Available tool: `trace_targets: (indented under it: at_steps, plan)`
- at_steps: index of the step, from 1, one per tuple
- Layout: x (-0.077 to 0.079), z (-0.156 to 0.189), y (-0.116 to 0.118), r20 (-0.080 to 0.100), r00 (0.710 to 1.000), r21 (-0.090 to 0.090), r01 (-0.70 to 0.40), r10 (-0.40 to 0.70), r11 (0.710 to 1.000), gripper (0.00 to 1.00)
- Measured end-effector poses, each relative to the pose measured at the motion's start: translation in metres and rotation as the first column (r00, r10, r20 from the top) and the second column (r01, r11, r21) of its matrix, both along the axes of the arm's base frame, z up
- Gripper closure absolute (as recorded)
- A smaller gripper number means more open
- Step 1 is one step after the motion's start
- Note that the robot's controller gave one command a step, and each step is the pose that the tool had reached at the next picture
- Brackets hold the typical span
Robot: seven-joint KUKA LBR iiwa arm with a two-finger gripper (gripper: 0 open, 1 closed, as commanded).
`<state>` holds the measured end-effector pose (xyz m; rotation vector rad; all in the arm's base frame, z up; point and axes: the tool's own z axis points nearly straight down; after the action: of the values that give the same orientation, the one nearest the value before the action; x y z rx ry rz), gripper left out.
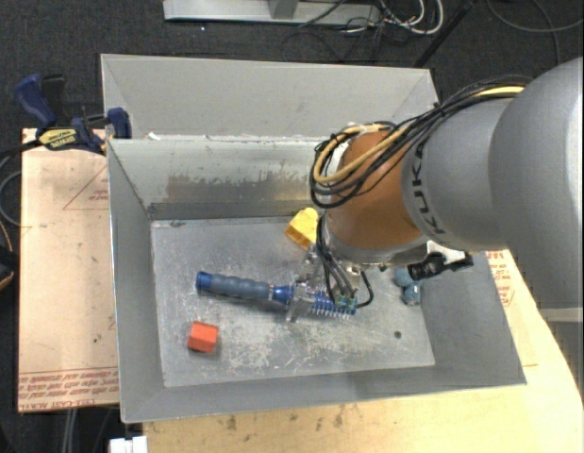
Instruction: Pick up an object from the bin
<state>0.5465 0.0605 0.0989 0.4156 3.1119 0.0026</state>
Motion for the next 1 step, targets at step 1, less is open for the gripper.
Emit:
trace_targets:
  at_steps: [1]
  plan:
    - [0.0008,0.0393,0.0003,0.001,1.000,0.000,-0.002,0.002,1.000,1.00]
